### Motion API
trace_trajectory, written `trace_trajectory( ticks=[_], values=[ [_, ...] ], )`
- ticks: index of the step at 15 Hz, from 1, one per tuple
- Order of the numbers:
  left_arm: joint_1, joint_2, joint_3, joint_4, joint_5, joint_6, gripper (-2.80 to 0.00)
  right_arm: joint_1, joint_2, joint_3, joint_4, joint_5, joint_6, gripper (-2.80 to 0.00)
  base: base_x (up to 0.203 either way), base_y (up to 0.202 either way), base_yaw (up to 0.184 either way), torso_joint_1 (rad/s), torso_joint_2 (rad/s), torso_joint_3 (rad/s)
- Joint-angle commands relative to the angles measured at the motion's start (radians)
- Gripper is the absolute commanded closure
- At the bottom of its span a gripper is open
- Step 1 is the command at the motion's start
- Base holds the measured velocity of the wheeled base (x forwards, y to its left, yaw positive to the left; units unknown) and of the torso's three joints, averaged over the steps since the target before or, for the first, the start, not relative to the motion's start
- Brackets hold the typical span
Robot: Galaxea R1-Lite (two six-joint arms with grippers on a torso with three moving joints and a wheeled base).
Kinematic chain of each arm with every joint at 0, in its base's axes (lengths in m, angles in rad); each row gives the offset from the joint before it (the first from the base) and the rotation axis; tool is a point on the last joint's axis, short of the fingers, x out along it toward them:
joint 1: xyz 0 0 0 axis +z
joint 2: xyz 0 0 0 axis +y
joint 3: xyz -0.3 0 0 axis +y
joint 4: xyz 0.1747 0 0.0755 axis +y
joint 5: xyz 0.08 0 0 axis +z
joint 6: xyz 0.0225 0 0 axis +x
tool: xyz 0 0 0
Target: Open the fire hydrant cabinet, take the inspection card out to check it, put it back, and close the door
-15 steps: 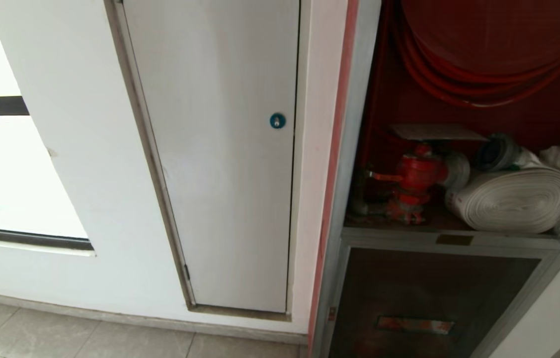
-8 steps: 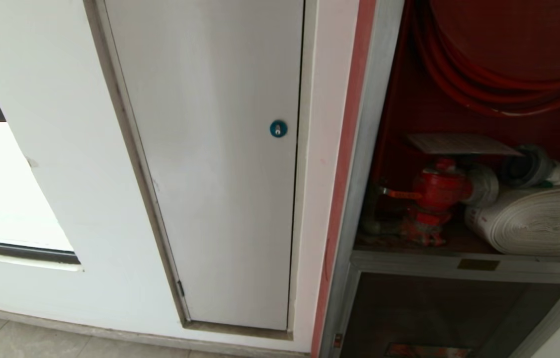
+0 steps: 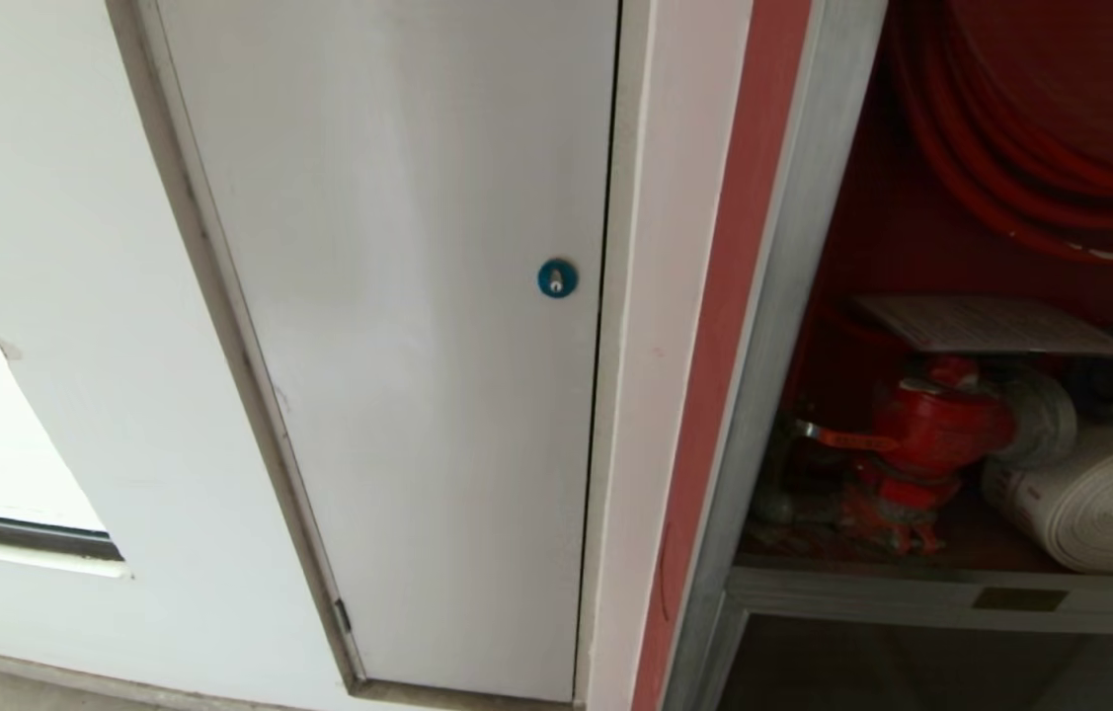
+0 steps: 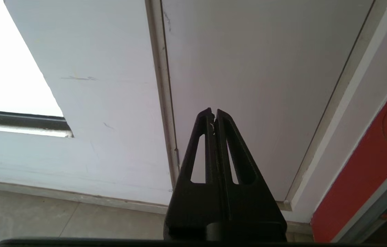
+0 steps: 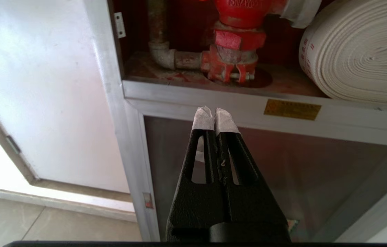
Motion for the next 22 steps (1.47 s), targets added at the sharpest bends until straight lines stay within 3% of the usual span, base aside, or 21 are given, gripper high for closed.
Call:
trace_trajectory(
  ticks=[1,8,22],
  values=[
    [0.001,0.001,0.005,0.0,0.001,0.0,0.0,0.0,-0.002,0.0,0.0,0.001,-0.002,0.0,0.193,0.0,0.001,-0.007,0.0,0.007],
    [0.0,0.001,0.006,-0.001,0.001,-0.004,0.0,0.0,-0.002,0.0,0.0,0.001,0.0,0.0,0.184,0.0,-0.001,0.006,0.0,0.003],
    [0.001,0.001,0.006,-0.002,0.002,-0.006,0.0,0.0,-0.002,0.0,0.001,0.001,-0.008,0.0,0.0,0.0,0.0,0.0,0.0,0.0]
  ],
)
